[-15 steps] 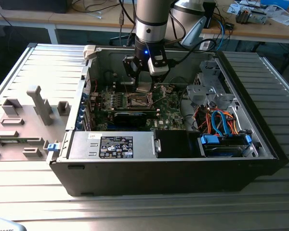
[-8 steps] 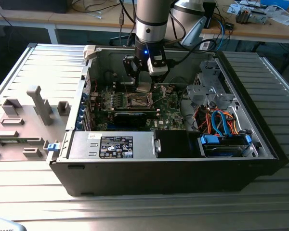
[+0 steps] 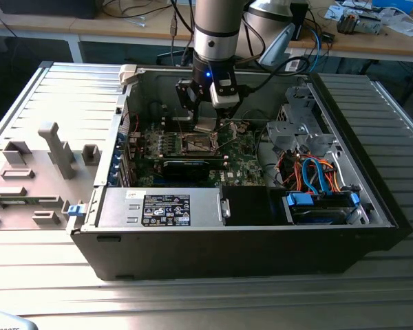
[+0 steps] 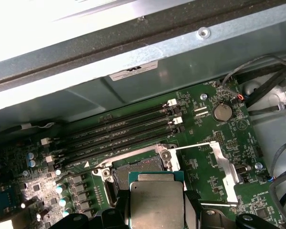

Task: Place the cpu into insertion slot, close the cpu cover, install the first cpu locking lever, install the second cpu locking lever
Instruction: 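Place the cpu into insertion slot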

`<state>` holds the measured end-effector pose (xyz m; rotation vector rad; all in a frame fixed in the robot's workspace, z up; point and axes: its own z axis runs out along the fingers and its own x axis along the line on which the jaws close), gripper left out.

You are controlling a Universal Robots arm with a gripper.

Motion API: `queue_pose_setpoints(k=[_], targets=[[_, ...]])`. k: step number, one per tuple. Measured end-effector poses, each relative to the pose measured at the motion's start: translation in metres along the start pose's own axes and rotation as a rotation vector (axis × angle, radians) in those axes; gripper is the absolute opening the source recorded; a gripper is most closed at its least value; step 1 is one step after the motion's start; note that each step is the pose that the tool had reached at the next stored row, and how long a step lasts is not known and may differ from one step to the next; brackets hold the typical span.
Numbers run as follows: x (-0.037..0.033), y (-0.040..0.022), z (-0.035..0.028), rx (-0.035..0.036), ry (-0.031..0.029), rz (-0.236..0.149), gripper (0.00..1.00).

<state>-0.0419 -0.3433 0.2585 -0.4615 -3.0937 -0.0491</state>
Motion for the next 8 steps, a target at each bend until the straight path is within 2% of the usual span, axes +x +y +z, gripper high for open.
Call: queue_pose_setpoints(k=[8], targets=[[0.0000,0.0000,0.0000,-0.0002,-0.0004,0.013,0.54]])
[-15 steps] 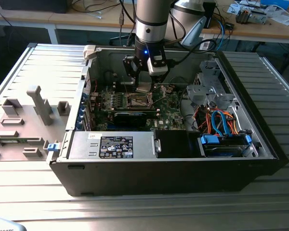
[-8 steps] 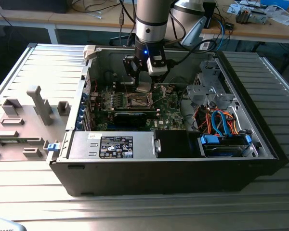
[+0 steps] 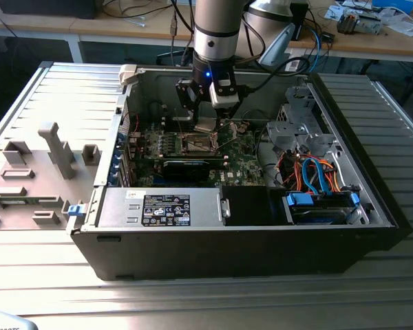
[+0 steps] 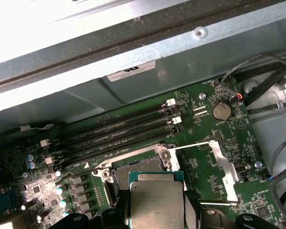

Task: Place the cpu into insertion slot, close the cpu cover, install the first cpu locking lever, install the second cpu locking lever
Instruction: 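Place the cpu into insertion slot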

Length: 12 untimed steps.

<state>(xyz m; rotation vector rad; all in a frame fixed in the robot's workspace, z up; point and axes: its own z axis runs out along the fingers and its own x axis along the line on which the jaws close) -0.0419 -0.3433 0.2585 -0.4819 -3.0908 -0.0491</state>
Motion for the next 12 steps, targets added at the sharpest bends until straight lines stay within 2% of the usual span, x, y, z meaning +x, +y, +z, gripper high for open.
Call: queue_pose_setpoints(k=[12], targets=[[0.0000,0.0000,0.0000,-0.0002,-0.0003,0.009,0.54]])
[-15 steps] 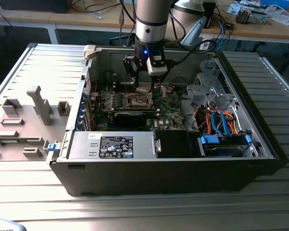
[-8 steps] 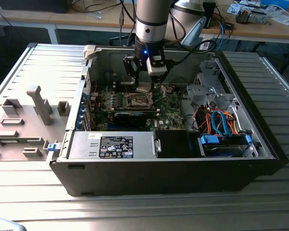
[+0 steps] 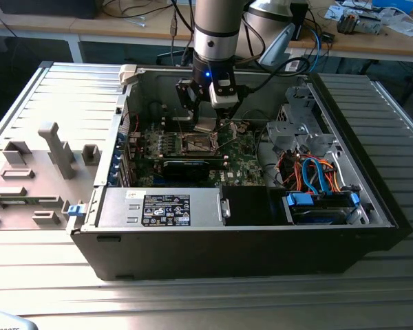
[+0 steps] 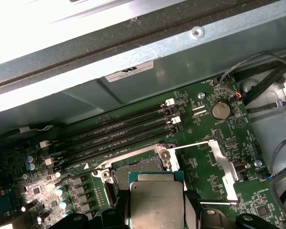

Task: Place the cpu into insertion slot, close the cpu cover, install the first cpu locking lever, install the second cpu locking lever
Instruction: 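Place the cpu into insertion slot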

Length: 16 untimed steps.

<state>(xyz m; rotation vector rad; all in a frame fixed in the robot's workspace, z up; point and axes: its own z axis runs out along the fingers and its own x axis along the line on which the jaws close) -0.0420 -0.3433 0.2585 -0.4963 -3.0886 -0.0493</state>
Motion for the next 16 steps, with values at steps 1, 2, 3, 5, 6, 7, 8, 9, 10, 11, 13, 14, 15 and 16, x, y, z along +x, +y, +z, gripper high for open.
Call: queue_pose_setpoints(k=[1,2,3,5,6,7,8,9,10,11,13,14,15,16], targets=[[0.0000,0.0000,0.0000,0.0000,0.0000,0.000,0.54],[0.0000,0.0000,0.0000,0.0000,0.0000,0.001,0.54],[0.0000,0.0000,0.0000,0.0000,0.0000,0.002,0.54],[0.0000,0.0000,0.0000,0.0000,-0.0001,0.003,0.54],[0.0000,0.0000,0.0000,0.0000,-0.0001,0.003,0.54],[0.0000,0.0000,0.0000,0.0000,-0.0001,0.004,0.54],[0.0000,0.0000,0.0000,0.0000,-0.0001,0.005,0.54],[0.0000,0.0000,0.0000,-0.0001,-0.0002,0.005,0.54],[0.0000,0.0000,0.0000,-0.0001,-0.0002,0.006,0.54],[0.0000,0.0000,0.0000,-0.0001,-0.0002,0.007,0.54],[0.0000,0.0000,0.0000,-0.0001,-0.0003,0.008,0.54],[0.0000,0.0000,0.0000,-0.0001,-0.0002,0.009,0.54],[0.0000,0.0000,0.0000,-0.0001,-0.0003,0.009,0.54],[0.0000,0.0000,0.0000,-0.0001,-0.0003,0.010,0.54]])
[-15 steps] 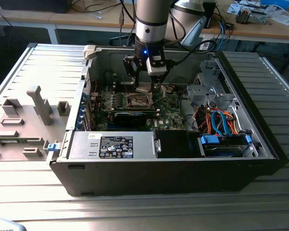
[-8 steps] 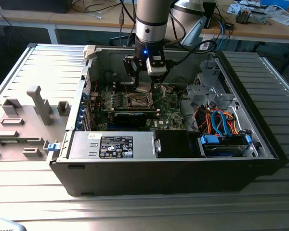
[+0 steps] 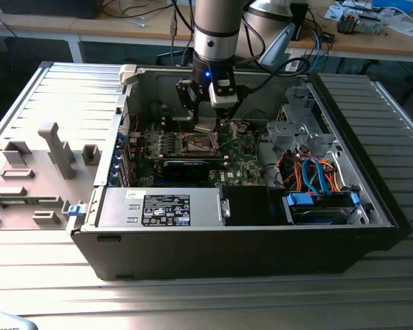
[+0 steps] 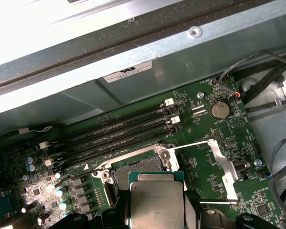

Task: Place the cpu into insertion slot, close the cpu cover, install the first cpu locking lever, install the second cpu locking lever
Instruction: 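Place the cpu into insertion slot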

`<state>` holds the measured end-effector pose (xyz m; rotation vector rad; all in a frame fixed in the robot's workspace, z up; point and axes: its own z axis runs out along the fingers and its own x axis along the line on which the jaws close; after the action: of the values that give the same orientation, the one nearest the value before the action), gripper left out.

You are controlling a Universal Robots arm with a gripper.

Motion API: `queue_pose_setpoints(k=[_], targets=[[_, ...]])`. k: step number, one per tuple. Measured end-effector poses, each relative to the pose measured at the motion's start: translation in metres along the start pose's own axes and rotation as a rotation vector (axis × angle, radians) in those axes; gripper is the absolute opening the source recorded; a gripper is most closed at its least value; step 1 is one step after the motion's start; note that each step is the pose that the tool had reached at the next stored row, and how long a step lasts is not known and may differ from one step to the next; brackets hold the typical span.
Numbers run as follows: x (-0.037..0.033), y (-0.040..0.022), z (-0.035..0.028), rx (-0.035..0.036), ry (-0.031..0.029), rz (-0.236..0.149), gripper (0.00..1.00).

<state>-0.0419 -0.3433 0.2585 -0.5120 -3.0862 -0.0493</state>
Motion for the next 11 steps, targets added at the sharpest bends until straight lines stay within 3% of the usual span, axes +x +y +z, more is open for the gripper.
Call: queue_pose_setpoints(k=[11], targets=[[0.0000,0.0000,0.0001,-0.0003,-0.0003,0.010,0.54]])
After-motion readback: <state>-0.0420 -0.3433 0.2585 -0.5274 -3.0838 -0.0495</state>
